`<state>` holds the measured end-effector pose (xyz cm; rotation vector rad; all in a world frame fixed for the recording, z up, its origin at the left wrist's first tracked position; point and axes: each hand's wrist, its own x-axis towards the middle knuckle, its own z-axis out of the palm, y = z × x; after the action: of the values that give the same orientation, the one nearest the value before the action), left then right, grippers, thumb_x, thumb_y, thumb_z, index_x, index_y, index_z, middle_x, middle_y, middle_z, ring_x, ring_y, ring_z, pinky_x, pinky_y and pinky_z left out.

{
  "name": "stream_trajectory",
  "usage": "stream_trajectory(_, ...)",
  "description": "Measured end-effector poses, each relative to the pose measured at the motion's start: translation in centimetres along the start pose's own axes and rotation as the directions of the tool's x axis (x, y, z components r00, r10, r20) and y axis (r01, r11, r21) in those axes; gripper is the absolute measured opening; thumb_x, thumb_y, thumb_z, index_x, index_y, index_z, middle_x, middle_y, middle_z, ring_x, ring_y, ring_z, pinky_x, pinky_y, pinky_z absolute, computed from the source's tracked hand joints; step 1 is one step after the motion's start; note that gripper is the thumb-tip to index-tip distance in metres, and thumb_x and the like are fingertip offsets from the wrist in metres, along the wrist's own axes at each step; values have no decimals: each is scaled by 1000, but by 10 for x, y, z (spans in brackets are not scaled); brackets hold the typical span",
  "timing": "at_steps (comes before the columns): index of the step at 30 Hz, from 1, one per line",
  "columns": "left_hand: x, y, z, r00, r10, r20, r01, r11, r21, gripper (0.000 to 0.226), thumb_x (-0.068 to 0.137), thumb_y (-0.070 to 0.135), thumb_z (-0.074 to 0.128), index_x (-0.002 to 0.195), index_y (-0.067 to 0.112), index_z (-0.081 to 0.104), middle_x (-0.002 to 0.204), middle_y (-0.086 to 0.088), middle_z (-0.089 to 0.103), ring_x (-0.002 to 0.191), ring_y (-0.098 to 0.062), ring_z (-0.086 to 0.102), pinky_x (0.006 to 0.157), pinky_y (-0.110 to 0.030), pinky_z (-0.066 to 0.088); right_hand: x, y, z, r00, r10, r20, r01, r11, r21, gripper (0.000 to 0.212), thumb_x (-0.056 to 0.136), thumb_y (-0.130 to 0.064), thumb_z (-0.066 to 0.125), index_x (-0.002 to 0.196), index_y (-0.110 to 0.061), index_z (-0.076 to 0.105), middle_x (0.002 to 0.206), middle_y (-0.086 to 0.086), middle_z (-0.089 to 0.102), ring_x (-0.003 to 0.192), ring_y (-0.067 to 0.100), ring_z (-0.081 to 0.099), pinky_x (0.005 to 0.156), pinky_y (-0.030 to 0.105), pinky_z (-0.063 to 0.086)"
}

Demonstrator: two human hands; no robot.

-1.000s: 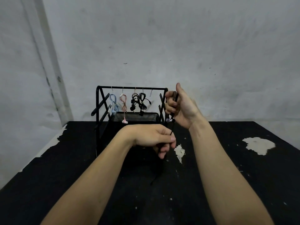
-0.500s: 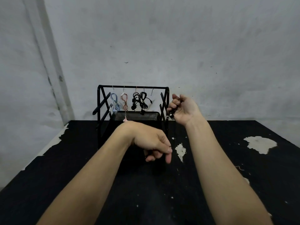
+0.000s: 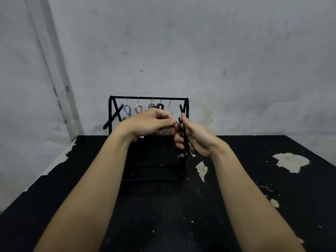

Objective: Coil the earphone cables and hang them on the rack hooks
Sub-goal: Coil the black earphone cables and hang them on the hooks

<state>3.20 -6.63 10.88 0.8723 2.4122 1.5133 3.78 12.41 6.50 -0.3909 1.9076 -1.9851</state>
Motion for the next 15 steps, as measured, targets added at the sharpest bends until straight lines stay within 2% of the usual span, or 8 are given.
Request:
stream_trajectory(4, 11, -15, 3, 977, 74, -200, -74, 997, 9, 15, 95, 23, 63, 89, 16, 75, 70, 8, 66, 67, -6, 53, 63, -20, 42, -6, 1, 8, 993, -70, 90, 82, 989, -127, 45, 103, -45, 41, 87, -8, 60, 61, 5, 45, 55, 19, 45, 53, 24, 37)
stream_trajectory(7, 17, -23, 10, 949, 136, -285, -155, 987, -46, 14, 95, 21, 63, 85, 17, 72, 73, 10, 69, 76, -4, 61, 76, -18, 47, -6, 1, 13, 986, -118, 115, 122, 992, -24, 40, 105, -36, 41, 83, -8, 57, 57, 2, 41, 51, 18, 42, 51, 22, 36)
stream_trajectory(9, 20, -27, 17, 943, 154, -296, -194, 975, -110, 17, 98, 18, 58, 85, 15, 68, 69, 10, 67, 71, -3, 61, 72, -15, 48, -7, -2, 15, 978, -174, 115, 170, 984, 47, 38, 105, -34, 40, 82, -8, 55, 55, 0, 37, 48, 17, 39, 52, 25, 31)
stream_trajectory(11, 22, -34, 27, 959, 123, -255, -190, 948, -255, 24, 101, 21, 51, 82, 14, 64, 64, 5, 64, 62, -7, 59, 61, -17, 48, -8, -7, 17, 964, -237, 116, 223, 967, 123, 35, 104, -33, 39, 83, -9, 53, 56, -1, 34, 47, 15, 38, 54, 24, 34)
stream_trajectory(13, 23, -42, 37, 977, 68, -202, -141, 918, -372, 32, 103, 28, 46, 79, 20, 64, 64, -1, 61, 54, -9, 55, 50, -18, 43, -9, -12, 17, 952, -285, 107, 256, 940, 227, 34, 103, -33, 37, 84, -10, 53, 56, -2, 32, 46, 13, 37, 55, 24, 40)
stream_trajectory(15, 24, -51, 47, 987, 14, -162, -73, 930, -361, 32, 104, 31, 42, 82, 22, 63, 64, 0, 52, 53, -7, 46, 51, -20, 42, -7, -18, 15, 947, -313, 69, 277, 908, 313, 34, 104, -32, 36, 86, -10, 55, 56, -4, 33, 46, 12, 37, 56, 25, 33)
